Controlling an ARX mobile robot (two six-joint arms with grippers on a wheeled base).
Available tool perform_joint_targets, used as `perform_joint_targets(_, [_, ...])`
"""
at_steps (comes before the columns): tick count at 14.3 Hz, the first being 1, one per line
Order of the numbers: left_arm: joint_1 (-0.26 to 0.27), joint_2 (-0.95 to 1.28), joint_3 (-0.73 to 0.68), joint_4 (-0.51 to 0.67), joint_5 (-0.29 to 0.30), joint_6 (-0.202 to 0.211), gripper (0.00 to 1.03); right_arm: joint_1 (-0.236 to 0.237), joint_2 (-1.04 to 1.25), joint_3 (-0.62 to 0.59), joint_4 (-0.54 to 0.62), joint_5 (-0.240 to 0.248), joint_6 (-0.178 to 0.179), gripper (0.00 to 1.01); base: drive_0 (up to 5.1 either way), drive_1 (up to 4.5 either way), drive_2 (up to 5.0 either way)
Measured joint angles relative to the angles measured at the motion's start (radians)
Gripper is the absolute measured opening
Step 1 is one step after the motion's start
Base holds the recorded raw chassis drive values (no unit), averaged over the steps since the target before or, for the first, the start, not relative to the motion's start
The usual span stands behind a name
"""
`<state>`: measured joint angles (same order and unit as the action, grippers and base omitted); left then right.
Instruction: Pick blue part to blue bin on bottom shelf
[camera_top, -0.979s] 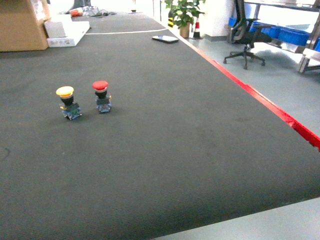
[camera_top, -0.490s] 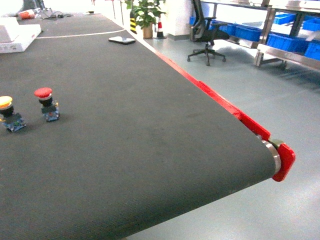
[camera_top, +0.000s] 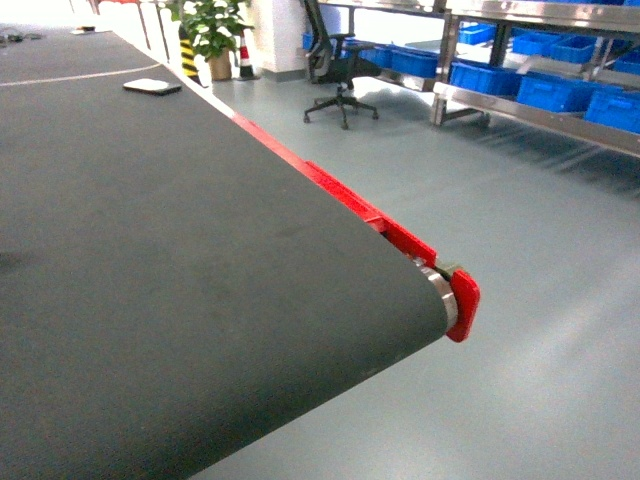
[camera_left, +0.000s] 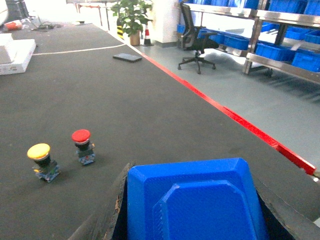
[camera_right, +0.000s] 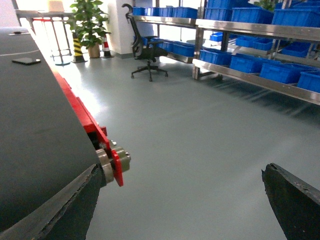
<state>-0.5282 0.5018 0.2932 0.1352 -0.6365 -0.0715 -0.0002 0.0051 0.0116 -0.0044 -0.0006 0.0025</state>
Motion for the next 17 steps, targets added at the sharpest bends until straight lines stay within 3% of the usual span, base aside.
perform_joint_targets(17, [0.000, 0.000, 0.000, 0.000, 0.000, 0.000, 0.44, 0.000, 0.000, 0.000, 0.000, 0.000, 0.000, 0.98, -1.6, -1.60, -1.6])
